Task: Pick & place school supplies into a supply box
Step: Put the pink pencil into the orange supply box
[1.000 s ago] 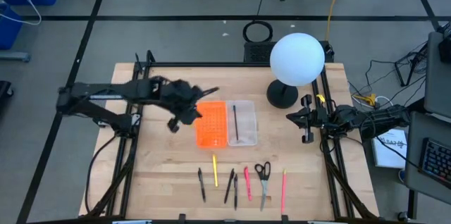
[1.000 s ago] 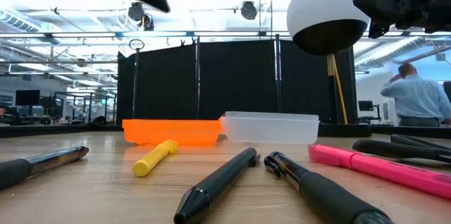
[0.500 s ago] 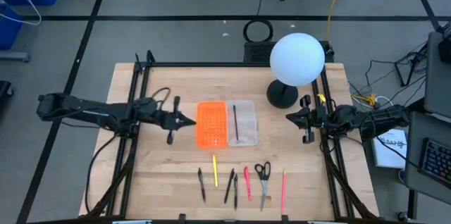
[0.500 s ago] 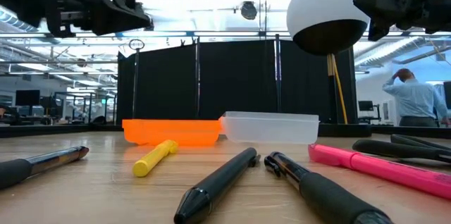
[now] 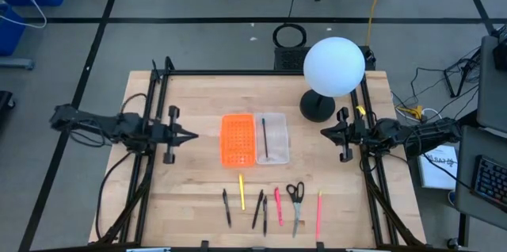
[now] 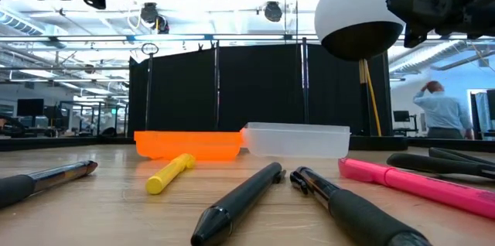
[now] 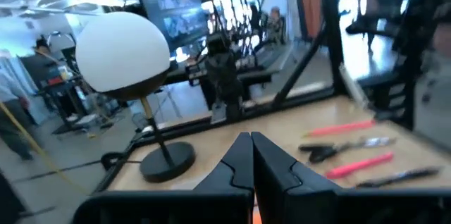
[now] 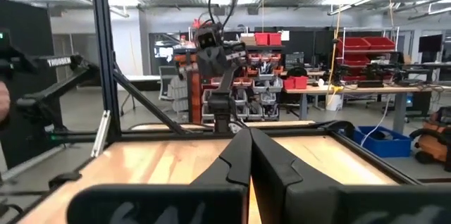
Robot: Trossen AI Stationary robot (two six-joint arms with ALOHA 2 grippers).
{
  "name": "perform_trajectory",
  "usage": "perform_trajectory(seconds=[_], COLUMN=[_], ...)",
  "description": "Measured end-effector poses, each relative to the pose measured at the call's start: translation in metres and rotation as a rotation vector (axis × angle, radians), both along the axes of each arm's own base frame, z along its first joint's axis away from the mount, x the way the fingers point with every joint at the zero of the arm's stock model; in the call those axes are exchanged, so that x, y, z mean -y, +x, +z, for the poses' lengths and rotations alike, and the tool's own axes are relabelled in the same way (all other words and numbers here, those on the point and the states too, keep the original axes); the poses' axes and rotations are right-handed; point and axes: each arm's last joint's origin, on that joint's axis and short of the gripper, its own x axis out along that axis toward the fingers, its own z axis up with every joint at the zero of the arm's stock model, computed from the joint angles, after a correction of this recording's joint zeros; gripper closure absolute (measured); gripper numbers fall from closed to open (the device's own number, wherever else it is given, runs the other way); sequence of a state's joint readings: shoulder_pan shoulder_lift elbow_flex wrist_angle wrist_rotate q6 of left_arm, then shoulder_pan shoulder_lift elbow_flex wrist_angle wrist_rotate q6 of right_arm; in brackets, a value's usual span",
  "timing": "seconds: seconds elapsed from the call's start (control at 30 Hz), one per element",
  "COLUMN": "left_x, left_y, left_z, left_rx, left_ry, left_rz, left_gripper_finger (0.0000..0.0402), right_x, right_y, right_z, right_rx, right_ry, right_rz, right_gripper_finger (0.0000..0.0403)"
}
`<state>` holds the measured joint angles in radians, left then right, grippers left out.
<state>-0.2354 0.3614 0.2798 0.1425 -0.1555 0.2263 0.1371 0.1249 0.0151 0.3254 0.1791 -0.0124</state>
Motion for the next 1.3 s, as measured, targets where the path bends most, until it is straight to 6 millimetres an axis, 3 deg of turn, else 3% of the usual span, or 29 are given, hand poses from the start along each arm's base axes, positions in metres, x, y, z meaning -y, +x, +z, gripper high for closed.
perform_trajectory(seconds=[0.2, 0.53, 0.8, 0.9, 1.07, 1.3], left_x=[0.003, 0.001, 0.001, 0.001, 0.001, 0.001], left_y=[0.0, 0.0, 0.001, 0.001, 0.0, 0.0], left_z=[-0.01, -0.064, -0.071, -0.069, -0.061, -0.059], left_rx=[-0.078, 0.021, -0.041, -0.011, 0.064, 0.084], left_ry=[-0.072, -0.069, -0.057, 0.02, 0.04, 0.049], left_rz=[0.002, 0.071, 0.077, 0.081, 0.088, 0.092], left_gripper_finger=[0.0399, 0.0397, 0.0395, 0.0395, 0.0395, 0.0394], right_x=[0.0, 0.0, -0.001, -0.004, -0.016, -0.057], right_y=[0.0, 0.001, 0.003, 0.008, 0.025, 0.087], right_z=[0.0, -0.007, -0.001, -0.007, 0.044, 0.087], right_rx=[-0.001, -0.071, -0.021, -0.123, -0.255, -0.715], right_ry=[0.017, 0.026, 0.034, 0.015, 0.066, 0.122], right_rz=[0.003, 0.006, 0.011, 0.033, 0.094, 0.039], right_gripper_finger=[0.0403, 0.0403, 0.0403, 0.0403, 0.0403, 0.0403])
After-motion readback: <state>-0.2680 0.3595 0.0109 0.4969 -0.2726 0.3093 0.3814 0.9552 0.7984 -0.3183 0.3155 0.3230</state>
